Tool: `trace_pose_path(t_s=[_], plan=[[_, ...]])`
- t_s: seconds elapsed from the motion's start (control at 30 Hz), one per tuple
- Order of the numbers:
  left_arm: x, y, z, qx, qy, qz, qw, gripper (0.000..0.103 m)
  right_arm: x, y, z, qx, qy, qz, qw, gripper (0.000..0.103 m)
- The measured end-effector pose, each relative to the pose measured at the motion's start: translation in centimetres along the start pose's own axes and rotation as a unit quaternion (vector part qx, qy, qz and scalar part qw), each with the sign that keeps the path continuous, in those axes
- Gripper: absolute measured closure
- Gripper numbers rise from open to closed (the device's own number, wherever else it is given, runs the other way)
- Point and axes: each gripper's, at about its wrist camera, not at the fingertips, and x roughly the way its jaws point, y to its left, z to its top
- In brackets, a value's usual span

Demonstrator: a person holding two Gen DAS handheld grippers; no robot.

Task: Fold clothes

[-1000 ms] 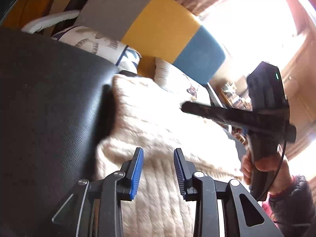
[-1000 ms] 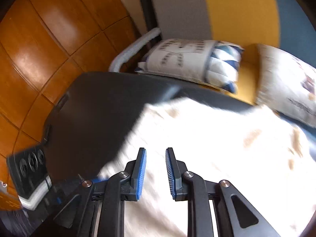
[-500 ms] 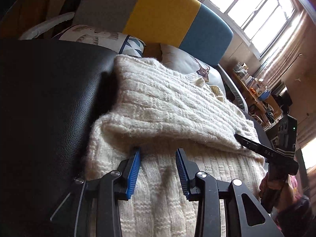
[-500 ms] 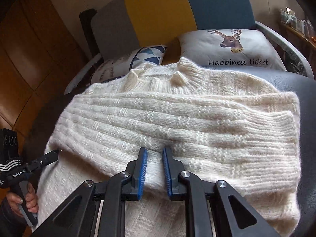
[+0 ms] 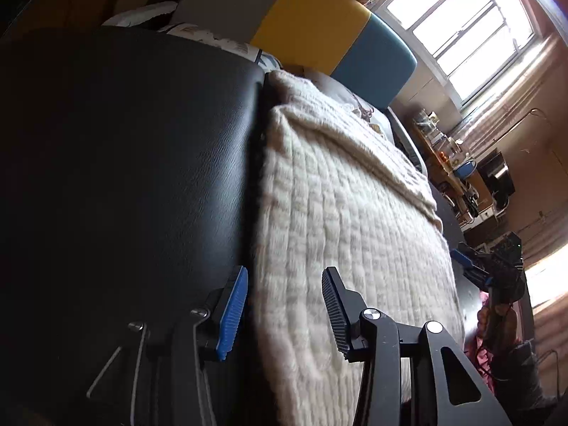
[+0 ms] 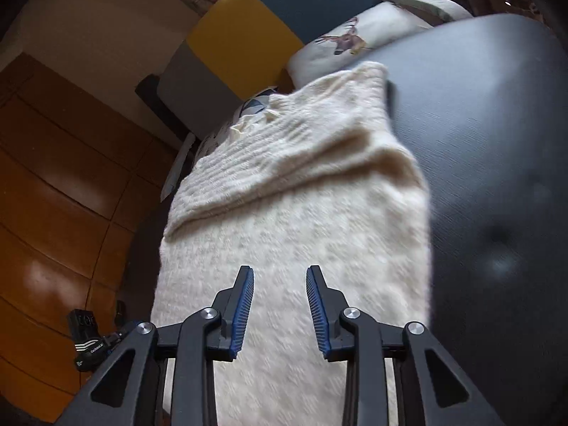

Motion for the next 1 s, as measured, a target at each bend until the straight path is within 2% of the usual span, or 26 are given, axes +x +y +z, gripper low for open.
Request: trace_pose_path(t_s=[0.17, 0.3, 0.37, 0.43, 0.5, 0.6, 0.7, 0.77, 0.8, 0.83, 0.87, 1.0], plan=[[-0.7, 0.5, -2.6, -0.017, 0.005, -0.017, 0.9997, 0.055, -5.7, -5.0, -4.4, 0.073, -0.011, -0.024, 0.997, 0.068], [0.1, -0.3, -3.4, -0.016, 0.017, -0.03, 0.9993, 0.049, -7.7, -8.1, -7.0, 0.122, -0.009, 0.003, 0.992, 0.068], [0.2, -1.1, -3.6, -0.007, 0.01, -0.028, 0.9995, 0.043, -8.0, -8.4, -7.6, 0.129, -0.014, 0.019, 0.991, 0.068], [0.3, -1.9, -3.5, 0.002, 0.007, -0.024, 0.9997, 0.043, -7.6, -8.2, -7.9, 0.126, -0.004, 0.038, 0.991, 0.068], [0.6, -2.6, -3.4, 0.016, 0.007, -0.016, 0.9997, 0.038, -6.5, -7.6, -8.2, 0.12, 0.023, 0.071, 0.99, 0.068], [0.9, -3.6, -3.7, 0.047, 0.002, 0.008, 0.9988, 0.036, -4.2, -5.4, -8.7, 0.089, 0.061, 0.099, 0.989, 0.068], [1.0, -4.2, -3.9, 0.063, 0.0, 0.016, 0.9979, 0.036, -2.1, -3.0, -8.7, 0.06, 0.086, 0.105, 0.989, 0.068], [1.0, -4.2, -3.7, 0.054, -0.002, 0.002, 0.9985, 0.036, -1.0, -1.8, -8.8, 0.049, 0.093, 0.106, 0.989, 0.068], [1.0, -4.3, -3.6, 0.047, -0.001, -0.005, 0.9989, 0.046, -0.6, -1.1, -8.8, 0.04, 0.092, 0.103, 0.99, 0.068], [1.2, -4.4, -3.6, 0.044, 0.005, -0.011, 0.9989, 0.063, -0.1, -0.4, -8.9, 0.028, 0.091, 0.098, 0.991, 0.068], [1.4, -4.5, -3.5, 0.041, 0.011, -0.018, 0.9989, 0.07, 0.2, 0.2, -9.1, 0.013, 0.088, 0.092, 0.992, 0.068], [2.0, -4.9, -3.5, 0.056, 0.011, -0.008, 0.9984, 0.077, 0.7, 0.7, -9.9, -0.001, 0.059, 0.084, 0.995, 0.068]])
